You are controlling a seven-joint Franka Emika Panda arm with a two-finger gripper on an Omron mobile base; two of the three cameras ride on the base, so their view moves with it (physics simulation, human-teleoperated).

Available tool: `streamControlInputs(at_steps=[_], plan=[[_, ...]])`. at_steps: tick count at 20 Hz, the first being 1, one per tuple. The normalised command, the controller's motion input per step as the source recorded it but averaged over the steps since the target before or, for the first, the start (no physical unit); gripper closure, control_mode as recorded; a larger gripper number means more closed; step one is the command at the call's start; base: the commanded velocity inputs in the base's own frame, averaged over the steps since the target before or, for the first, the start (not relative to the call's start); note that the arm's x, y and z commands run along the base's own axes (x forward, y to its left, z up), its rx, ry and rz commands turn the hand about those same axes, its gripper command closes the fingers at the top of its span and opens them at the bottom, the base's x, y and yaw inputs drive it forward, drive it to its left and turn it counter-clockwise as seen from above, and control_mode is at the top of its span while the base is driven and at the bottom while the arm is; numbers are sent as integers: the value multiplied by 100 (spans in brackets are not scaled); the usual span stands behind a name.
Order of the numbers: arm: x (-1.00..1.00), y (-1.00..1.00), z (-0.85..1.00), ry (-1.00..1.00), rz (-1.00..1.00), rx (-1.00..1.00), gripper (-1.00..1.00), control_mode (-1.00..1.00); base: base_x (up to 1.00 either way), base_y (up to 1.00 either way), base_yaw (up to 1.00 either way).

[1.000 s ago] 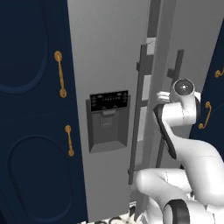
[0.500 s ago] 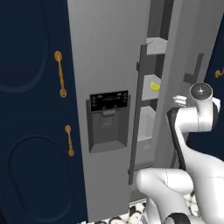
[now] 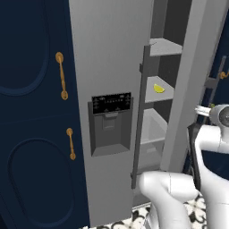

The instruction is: Grab a lemon wedge from the fridge and one ice cube from the ice bowl, and put them in the glass of lemonade.

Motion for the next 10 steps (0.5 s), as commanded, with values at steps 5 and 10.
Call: streamControlInputs(at_steps=[5,10], plan=[[-61,-100,0,13,-15,6,100,-100,0,0,0],[-61,-85,0,18,-20,3,100,-100,0,0,0]])
